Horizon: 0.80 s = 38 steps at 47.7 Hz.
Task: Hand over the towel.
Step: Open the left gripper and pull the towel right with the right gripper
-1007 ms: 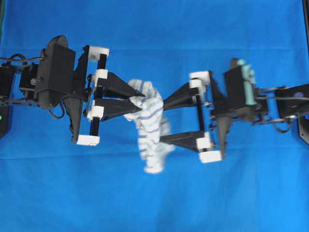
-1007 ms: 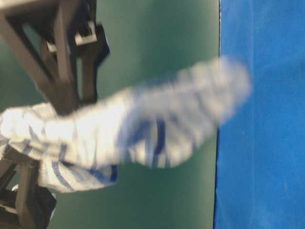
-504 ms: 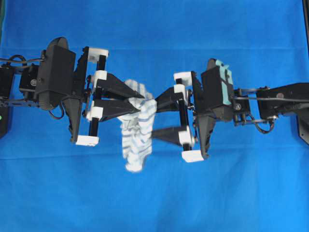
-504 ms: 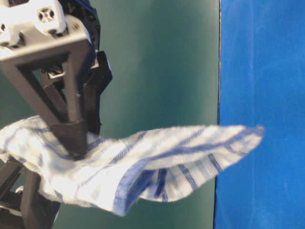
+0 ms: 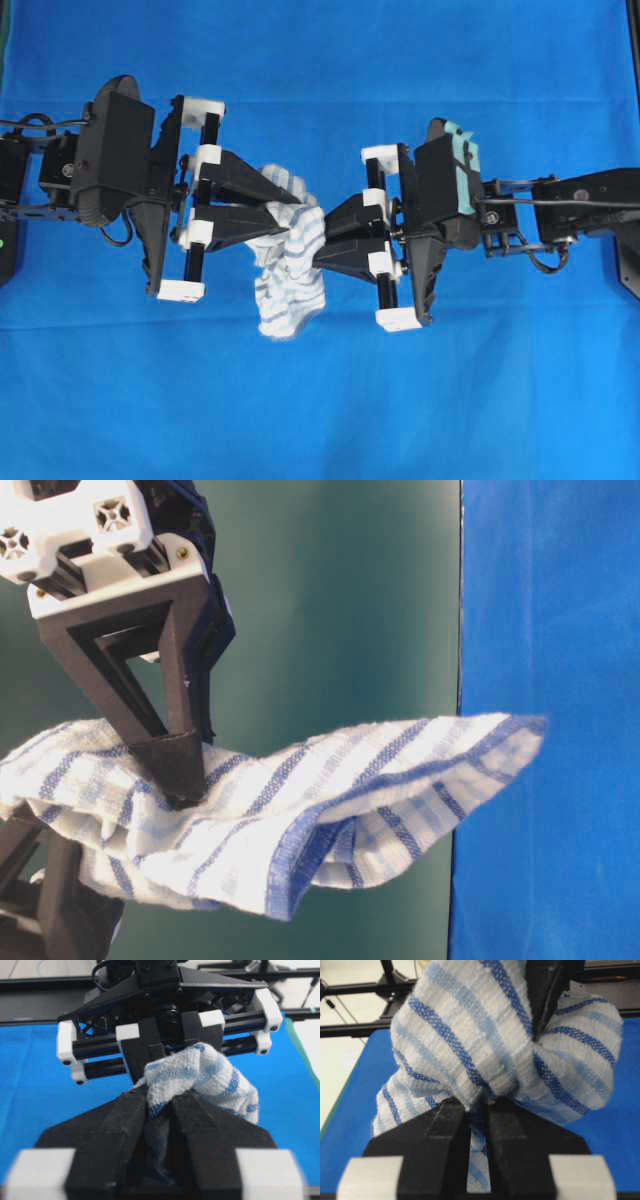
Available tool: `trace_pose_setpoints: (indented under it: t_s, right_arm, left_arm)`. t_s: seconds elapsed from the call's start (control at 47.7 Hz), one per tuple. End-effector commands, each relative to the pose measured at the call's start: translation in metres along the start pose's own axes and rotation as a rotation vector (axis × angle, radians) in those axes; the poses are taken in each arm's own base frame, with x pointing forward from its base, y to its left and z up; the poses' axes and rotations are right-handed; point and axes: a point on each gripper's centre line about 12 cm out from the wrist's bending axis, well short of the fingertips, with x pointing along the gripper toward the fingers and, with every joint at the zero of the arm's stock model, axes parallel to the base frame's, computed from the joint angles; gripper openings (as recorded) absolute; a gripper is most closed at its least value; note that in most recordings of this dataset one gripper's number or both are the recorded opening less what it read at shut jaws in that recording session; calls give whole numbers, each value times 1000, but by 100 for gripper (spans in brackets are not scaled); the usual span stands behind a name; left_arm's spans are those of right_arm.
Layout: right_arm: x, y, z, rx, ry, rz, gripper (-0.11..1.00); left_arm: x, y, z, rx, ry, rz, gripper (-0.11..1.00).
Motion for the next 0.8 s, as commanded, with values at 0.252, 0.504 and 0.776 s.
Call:
trace_pose_setpoints:
  t_s: [0.252,0.504,0.776]
  right_arm:
    - [-6,2,14,6,-41,6,10]
    - [-33,3,20,6,-67,10,10]
    - [-73,3,21,-11,-105,15,10]
  left_arm:
    - [-14,1,12,-20,-51,3,88]
    - [-56,1,13,-19,-92,3,94]
    - [-93,2,17,-4,-138,6,94]
